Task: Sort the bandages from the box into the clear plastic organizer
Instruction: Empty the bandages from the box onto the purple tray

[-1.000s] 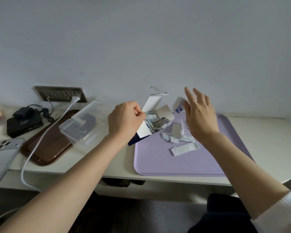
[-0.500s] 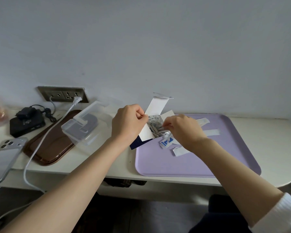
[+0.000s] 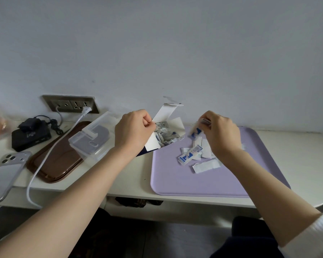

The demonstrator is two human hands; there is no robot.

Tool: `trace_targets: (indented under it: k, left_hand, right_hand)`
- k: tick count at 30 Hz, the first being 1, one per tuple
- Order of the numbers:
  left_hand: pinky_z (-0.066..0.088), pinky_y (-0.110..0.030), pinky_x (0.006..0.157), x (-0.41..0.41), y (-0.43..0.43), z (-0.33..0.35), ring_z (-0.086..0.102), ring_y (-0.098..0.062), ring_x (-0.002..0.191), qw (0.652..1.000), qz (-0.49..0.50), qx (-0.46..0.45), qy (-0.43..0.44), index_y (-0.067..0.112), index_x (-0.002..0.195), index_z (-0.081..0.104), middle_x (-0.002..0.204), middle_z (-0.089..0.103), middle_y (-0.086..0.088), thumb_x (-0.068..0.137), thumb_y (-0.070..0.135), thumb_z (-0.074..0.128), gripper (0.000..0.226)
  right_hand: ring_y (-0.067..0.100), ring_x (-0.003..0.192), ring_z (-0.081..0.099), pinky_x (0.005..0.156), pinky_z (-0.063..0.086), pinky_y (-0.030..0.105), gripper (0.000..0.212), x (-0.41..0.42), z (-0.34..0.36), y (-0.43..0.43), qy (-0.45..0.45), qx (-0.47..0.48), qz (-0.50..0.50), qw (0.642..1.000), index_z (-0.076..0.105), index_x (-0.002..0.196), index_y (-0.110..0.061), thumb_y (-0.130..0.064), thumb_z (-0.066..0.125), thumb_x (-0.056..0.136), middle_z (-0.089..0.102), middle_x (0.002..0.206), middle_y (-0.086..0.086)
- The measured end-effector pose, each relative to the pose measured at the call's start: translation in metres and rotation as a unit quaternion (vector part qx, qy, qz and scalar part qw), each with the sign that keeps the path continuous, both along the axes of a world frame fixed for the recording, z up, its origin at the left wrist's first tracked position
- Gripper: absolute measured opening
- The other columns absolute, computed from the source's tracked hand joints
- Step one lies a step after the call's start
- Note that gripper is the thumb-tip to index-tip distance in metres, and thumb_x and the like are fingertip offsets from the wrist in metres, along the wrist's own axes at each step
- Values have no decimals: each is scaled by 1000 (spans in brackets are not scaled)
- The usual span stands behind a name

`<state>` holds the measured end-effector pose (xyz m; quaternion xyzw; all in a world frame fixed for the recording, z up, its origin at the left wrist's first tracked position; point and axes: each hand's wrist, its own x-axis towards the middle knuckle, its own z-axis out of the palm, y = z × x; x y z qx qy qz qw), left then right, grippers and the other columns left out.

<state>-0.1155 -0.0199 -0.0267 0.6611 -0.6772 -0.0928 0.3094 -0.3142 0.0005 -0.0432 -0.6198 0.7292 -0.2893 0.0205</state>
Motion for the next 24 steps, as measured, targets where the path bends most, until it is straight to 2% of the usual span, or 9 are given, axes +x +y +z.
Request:
trace_targets:
  k: [3, 5, 7, 9, 12, 15, 17, 20, 24]
  left_hand:
    - [30, -14, 51, 1, 0, 1, 52, -14, 70, 1000, 0, 2, 1, 19, 76, 63, 59, 55, 11, 83, 24, 62, 9]
    - [30, -16, 50, 0, 0, 0, 52, -13, 68, 1000, -4, 5, 4, 19, 76, 63, 59, 56, 12, 83, 24, 62, 9]
    - [31, -16, 50, -3, 0, -1, 51, -11, 63, 1000, -11, 9, 8, 20, 74, 62, 58, 56, 12, 83, 24, 62, 10]
    - [31, -17, 49, -7, 1, -3, 49, -6, 58, 1000, -18, 11, 13, 21, 71, 60, 56, 55, 11, 82, 23, 62, 12]
    - [33, -19, 50, -13, 2, -5, 48, -4, 54, 999, -40, 12, 31, 21, 68, 59, 52, 54, 11, 82, 20, 62, 14]
    - [33, -20, 49, -19, 5, -6, 46, -5, 49, 996, -74, 16, 52, 20, 65, 59, 50, 55, 9, 81, 19, 64, 17]
    - [32, -20, 49, -20, 6, -7, 45, -4, 48, 995, -83, 17, 53, 21, 65, 59, 51, 55, 9, 81, 19, 65, 17]
    - [30, -19, 48, -20, 5, -8, 45, -2, 47, 995, -79, 20, 54, 22, 65, 59, 52, 55, 11, 81, 21, 65, 17]
    - [31, -20, 48, -19, 4, -8, 46, -4, 48, 996, -69, 23, 53, 20, 68, 61, 51, 55, 11, 81, 19, 64, 13]
  right_hand:
    - [32, 91, 57, 61, 32, 29, 25, -5, -4, -2, 73, 15, -24, 997, 59, 107, -20, -9, 52, 85, 65, 106, 4]
    - [31, 104, 54, 68, 35, 31, 44, -3, -8, -4, 67, 33, 31, 997, 49, 126, -18, -3, 54, 85, 51, 128, 4]
    - [29, 114, 47, 84, 37, 31, 51, 6, -11, -4, 27, 35, 108, 993, 41, 133, -15, -6, 58, 86, 40, 134, 7]
    - [23, 116, 47, 90, 40, 31, 41, 18, -13, -1, -8, 34, 167, 985, 45, 130, -17, -19, 57, 90, 44, 129, 4]
    - [16, 111, 53, 81, 46, 31, 35, 31, -14, 4, -7, 61, 211, 976, 50, 125, -22, -32, 55, 92, 51, 124, -4]
    - [19, 103, 57, 72, 40, 29, 28, 34, -12, 5, 15, 72, 197, 978, 56, 117, -23, -31, 56, 91, 58, 117, -5]
    - [23, 97, 58, 70, 40, 31, 22, 33, -12, 4, 25, 75, 184, 980, 58, 107, -19, -32, 58, 90, 63, 108, -3]
    - [29, 91, 57, 70, 42, 34, 20, 33, -13, 3, 30, 83, 181, 980, 57, 103, -15, -32, 55, 92, 65, 100, 3]
    - [34, 76, 57, 67, 48, 41, 15, 26, -8, -2, -56, 43, 166, 984, 53, 94, -10, -25, 53, 93, 67, 82, 11]
